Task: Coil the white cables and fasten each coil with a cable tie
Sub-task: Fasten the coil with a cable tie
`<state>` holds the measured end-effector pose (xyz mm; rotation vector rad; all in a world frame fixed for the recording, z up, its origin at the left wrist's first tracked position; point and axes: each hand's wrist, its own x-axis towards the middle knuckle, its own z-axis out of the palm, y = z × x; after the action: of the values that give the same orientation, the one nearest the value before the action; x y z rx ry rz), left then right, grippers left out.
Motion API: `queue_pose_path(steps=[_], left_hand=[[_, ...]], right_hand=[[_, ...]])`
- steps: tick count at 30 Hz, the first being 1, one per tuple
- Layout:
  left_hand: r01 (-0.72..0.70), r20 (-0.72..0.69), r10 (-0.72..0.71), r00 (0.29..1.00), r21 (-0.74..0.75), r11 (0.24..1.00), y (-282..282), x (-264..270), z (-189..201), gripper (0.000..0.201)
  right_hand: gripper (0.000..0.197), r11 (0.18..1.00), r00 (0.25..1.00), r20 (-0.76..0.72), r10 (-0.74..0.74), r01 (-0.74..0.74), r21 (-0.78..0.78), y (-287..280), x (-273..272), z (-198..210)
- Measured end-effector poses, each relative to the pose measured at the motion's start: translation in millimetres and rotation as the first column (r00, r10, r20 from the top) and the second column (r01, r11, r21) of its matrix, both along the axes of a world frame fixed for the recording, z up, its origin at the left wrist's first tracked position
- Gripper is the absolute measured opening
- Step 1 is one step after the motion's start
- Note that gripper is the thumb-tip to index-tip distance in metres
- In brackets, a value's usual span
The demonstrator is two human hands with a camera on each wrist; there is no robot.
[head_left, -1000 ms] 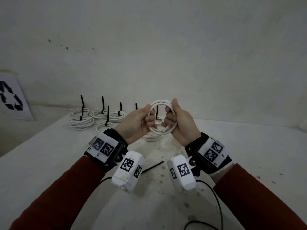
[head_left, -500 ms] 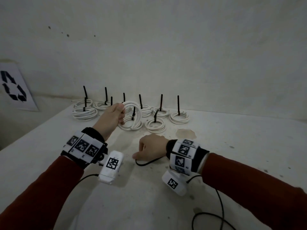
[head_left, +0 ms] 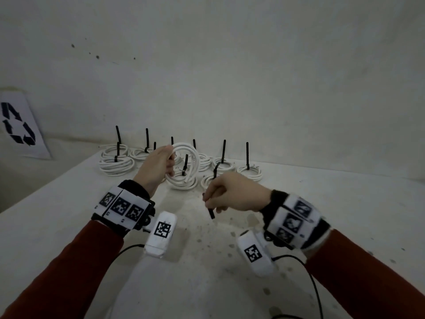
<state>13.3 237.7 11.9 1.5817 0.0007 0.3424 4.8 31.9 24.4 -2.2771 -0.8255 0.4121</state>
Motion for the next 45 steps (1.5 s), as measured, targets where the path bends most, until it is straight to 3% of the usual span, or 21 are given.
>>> queue_pose_path(steps=[4, 7, 15, 20, 24, 30, 35, 37, 40, 42, 45], left_hand=[[-0.043, 0.044, 0.040, 0.998, 0.075, 0.996, -7, 10, -2, 0.034], [-0.036, 0.070, 0.028, 0.997, 0.114, 0.993, -25, 12, 0, 0.035], [0.104, 0.096, -0.109, 0.989, 0.052, 0.993, -85, 2, 20, 0.034], [0.083, 0.101, -0.090, 0.991, 0.071, 0.994, -100, 1, 17, 0.030], [0.046, 0.089, -0.067, 0.994, 0.221, 0.974, -100, 4, 11, 0.035], [0.162, 0.075, -0.214, 0.974, 0.432, 0.887, -100, -1, 8, 0.047], [0.228, 0.101, -0.284, 0.953, 0.373, 0.899, -104, -2, 2, 0.065], [0.274, 0.088, -0.318, 0.944, 0.326, 0.905, -107, -3, 3, 0.052], [0.399, 0.063, -0.419, 0.906, 0.204, 0.894, -110, -6, 7, 0.027], [0.463, 0.046, -0.471, 0.881, 0.122, 0.878, -111, -7, 7, 0.027], [0.527, 0.029, -0.529, 0.848, 0.059, 0.848, -113, -10, 8, 0.027]], right_hand=[[0.009, 0.942, 0.996, -0.090, 0.003, 0.027, 0.333, -33, -9, 32], [0.011, 0.880, 0.997, -0.078, -0.006, 0.042, 0.473, -45, -13, 44], [0.014, 0.816, 0.975, 0.038, -0.218, 0.161, 0.554, -47, 5, 34], [0.020, 0.765, 0.868, 0.285, -0.408, 0.155, 0.625, -52, 7, 31], [0.023, 0.779, 0.792, 0.403, -0.458, 0.139, 0.611, -59, 10, 32], [0.020, 0.799, 0.797, 0.404, -0.449, 0.155, 0.581, -66, 19, 25], [0.010, 0.775, 0.909, 0.169, -0.381, 0.215, 0.594, -70, 21, 26], [0.006, 0.689, 0.942, -0.013, -0.334, 0.253, 0.679, -71, 20, 29], [0.031, 0.499, 0.910, -0.286, -0.300, 0.405, 0.766, -77, 23, 33], [0.048, 0.453, 0.880, -0.384, -0.279, 0.474, 0.755, -78, 24, 33], [0.042, 0.432, 0.897, -0.361, -0.255, 0.439, 0.788, -77, 22, 32]])
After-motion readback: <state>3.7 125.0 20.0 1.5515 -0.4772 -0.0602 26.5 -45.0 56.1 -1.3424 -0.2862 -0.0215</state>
